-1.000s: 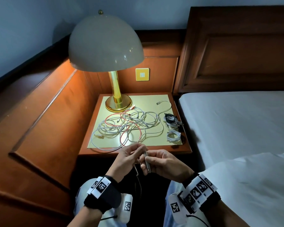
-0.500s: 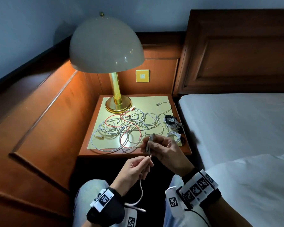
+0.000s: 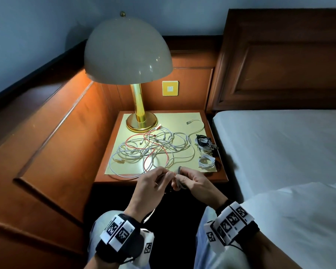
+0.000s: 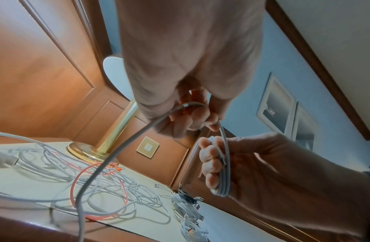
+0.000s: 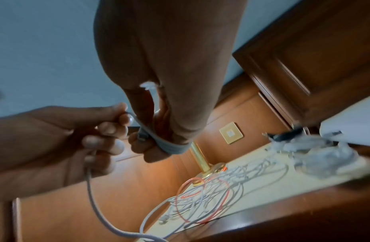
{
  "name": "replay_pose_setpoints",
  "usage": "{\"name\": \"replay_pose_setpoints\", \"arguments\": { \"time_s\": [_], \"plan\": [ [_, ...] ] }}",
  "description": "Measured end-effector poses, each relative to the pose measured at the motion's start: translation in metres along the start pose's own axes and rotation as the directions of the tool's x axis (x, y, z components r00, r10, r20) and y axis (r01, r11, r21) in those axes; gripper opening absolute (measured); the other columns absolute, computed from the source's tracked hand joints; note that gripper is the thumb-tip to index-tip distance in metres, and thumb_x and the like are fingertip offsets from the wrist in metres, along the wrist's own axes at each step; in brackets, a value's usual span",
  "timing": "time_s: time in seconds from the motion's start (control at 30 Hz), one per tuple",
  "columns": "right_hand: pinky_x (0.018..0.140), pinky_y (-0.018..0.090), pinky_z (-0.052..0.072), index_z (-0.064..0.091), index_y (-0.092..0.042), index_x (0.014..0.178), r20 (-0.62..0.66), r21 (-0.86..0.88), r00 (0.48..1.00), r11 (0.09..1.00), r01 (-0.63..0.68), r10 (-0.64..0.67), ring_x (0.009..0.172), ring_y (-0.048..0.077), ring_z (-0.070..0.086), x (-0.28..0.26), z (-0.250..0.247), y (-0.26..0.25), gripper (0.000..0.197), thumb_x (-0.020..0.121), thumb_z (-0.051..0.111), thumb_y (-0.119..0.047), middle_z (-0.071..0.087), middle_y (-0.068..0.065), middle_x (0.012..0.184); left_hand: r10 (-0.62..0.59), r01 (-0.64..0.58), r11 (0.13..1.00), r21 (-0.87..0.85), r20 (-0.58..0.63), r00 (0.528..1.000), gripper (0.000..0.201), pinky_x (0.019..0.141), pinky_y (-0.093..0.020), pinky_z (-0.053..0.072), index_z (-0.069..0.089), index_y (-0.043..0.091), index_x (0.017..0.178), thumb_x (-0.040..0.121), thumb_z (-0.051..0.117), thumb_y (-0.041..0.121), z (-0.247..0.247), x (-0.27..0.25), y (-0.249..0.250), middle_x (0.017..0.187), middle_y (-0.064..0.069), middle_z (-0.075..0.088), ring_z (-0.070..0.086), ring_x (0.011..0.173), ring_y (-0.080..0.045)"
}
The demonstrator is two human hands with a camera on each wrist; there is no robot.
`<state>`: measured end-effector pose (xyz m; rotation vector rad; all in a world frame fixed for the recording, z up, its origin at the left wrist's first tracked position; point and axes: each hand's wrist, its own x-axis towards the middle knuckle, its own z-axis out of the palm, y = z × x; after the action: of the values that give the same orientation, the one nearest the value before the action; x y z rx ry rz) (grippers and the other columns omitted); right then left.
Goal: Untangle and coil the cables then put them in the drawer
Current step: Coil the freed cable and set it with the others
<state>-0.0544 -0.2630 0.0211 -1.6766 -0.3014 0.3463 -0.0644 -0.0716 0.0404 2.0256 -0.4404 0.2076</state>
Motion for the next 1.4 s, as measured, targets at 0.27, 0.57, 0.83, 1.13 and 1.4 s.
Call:
{"name": "replay_pose_setpoints", "arguments": {
  "time_s": [0.27,0.57,0.83,1.13,1.4],
  "plan": [
    [0.085,0.039,0.053,0.064,-0.004,0.094,0.06,0.223,0.998,0.974,-0.03,0.017,0.083,0.023,0.063,-0.004,0.012,-0.006,0.03,0.108,0.038,-0.011,0.064,0.008,0.087,-0.044,0.045,0.998,-0.054,0.022,0.999,0.018,0.065,-0.026,0.048,0.07,0.015,0.089,0.096,0.066,0.031,0.0,0.01,-0.006,0.074,0.003,0.069,0.063,0.069,-0.013],
    [0.078,0.028,0.048,0.065,-0.005,0.106,0.22,0.523,0.975,0.848,-0.084,-0.039,0.075,0.021,0.061,-0.01,0.017,-0.007,0.022,0.104,0.047,-0.019,0.062,0.01,0.084,-0.175,0.2,0.918,-0.342,0.103,0.979,0.019,0.06,-0.028,0.045,0.068,0.012,0.086,0.093,0.07,0.029,0.004,0.015,-0.015,0.066,0.005,0.06,0.055,0.059,-0.013],
    [0.086,0.038,0.05,0.058,0.006,0.117,0.231,0.651,0.96,0.758,-0.03,-0.161,0.085,0.028,0.062,-0.011,0.012,-0.024,0.023,0.103,0.045,-0.006,0.062,0.018,0.096,-0.334,0.384,0.674,-0.631,0.204,0.92,0.02,0.045,-0.015,0.036,0.073,0.02,0.084,0.099,0.06,0.016,0.029,-0.007,-0.016,0.052,0.007,0.048,0.043,0.043,-0.003],
    [0.091,0.031,0.054,0.067,-0.008,0.102,-0.266,-0.037,0.923,0.959,0.28,-0.279,0.091,0.016,0.068,0.002,0.004,-0.034,0.014,0.103,0.053,-0.009,0.072,0.002,0.091,-0.276,0.36,0.89,-0.281,0.299,0.913,0.022,0.054,-0.02,0.035,0.074,0.019,0.09,0.101,0.058,0.03,0.039,-0.027,-0.02,0.063,0.008,0.053,0.044,0.057,-0.01],
    [0.075,0.035,0.054,0.063,-0.018,0.09,-0.133,-0.469,0.968,0.874,0.127,-0.212,0.076,0.01,0.063,0.002,-0.012,-0.002,0.01,0.098,0.058,-0.017,0.067,-0.007,0.08,0.007,-0.012,0.999,0.05,0.109,0.994,0.014,0.061,-0.016,0.042,0.067,0.02,0.084,0.097,0.065,0.023,0.018,-0.01,-0.018,0.07,0.013,0.062,0.054,0.063,0.0]
  ]
}}
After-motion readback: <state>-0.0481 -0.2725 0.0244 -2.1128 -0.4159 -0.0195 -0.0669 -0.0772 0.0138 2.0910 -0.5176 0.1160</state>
